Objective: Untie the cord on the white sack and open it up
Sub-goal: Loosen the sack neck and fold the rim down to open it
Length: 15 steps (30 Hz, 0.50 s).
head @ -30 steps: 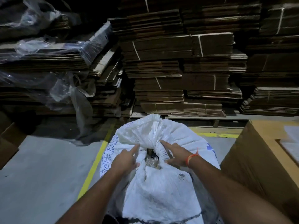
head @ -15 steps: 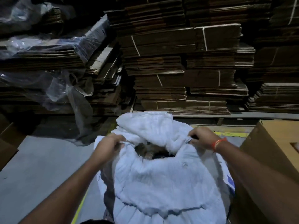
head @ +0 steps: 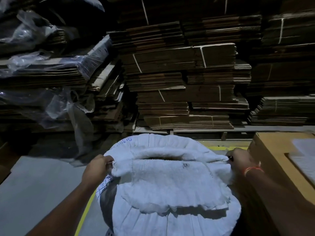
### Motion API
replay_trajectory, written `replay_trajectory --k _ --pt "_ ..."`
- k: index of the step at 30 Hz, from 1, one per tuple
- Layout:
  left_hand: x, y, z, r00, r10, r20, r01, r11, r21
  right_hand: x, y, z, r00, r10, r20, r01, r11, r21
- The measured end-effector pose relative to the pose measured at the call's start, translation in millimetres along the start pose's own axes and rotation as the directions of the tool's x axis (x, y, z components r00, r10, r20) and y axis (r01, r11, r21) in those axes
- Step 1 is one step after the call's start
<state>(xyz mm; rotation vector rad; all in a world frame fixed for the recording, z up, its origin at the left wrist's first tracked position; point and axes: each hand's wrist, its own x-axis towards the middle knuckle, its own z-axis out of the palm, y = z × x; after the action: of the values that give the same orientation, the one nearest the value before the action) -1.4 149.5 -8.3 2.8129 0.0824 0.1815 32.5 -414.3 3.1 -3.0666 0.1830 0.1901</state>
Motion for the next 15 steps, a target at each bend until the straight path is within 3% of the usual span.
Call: replay_trajectory --k 6,15 --pt "23.6 16.8 -4.6 0.986 0.028 0.166 -0.035 0.999 0.038 -0.4 -19.3 18.6 0.991 0.014 -0.136 0.004 0.991 0.132" --pt "35.0 32.3 -5.7 0.987 -0.019 0.158 0.011 0.998 0.056 1.3 -19.3 35.1 0.989 0.062 -0.132 -0.034 0.977 0.210"
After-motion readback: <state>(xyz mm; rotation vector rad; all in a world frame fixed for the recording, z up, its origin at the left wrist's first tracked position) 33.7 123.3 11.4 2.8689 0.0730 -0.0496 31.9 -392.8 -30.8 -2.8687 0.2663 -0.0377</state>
